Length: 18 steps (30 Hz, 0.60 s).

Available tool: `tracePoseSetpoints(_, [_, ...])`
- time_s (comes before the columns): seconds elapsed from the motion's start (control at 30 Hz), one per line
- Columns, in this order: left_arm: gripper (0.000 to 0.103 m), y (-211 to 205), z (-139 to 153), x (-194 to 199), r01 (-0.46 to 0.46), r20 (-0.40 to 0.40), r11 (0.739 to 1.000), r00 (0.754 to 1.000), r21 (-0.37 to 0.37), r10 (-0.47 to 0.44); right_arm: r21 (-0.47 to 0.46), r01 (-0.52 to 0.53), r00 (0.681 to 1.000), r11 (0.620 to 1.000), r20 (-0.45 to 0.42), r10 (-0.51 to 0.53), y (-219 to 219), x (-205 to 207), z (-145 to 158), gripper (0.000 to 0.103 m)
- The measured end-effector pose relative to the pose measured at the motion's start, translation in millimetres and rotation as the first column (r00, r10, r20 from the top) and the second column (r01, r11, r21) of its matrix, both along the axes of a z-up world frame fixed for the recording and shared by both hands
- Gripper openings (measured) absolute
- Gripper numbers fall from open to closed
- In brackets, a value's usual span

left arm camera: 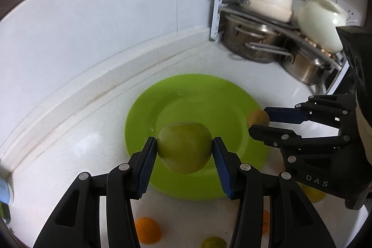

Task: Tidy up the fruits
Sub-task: 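Carry the apple with left tool onto the green plate while right tool places the brown fruit there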

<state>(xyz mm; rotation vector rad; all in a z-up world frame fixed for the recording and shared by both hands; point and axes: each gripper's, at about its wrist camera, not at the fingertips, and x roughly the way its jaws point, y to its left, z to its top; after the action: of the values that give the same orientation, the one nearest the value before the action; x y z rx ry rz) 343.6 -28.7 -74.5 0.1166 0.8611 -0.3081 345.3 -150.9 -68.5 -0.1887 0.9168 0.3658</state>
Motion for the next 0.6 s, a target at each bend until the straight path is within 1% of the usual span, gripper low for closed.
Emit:
tracePoseSetpoints(0.17, [0.048,-3.6,-14.5,16.2,0.026,-0.038,0.999,0.999,0.032,-0.025,-0.006,-0.01,0.998,1.0,-0.059,0.01,1.2,15.6,-14.8,0.03])
tracePoseSetpoints(0.3, [0.048,-7.6,-20.7,21.8,0.04,-0.045,0.998,0.998,0.056,-0.037,-0.011,-0.018,0.996,1.0,-0.088,0.017,1.6,24.3,-22.5,0.03])
tracePoseSetpoints(0.6, [0.048,-6.8,-35.0,28.4,0.038,-0.088,0.998,0.996,0.054,-0.033,-0.007,-0.014,0.992,1.0,-0.129,0.013,0.2,32.6,-34.7,0.03])
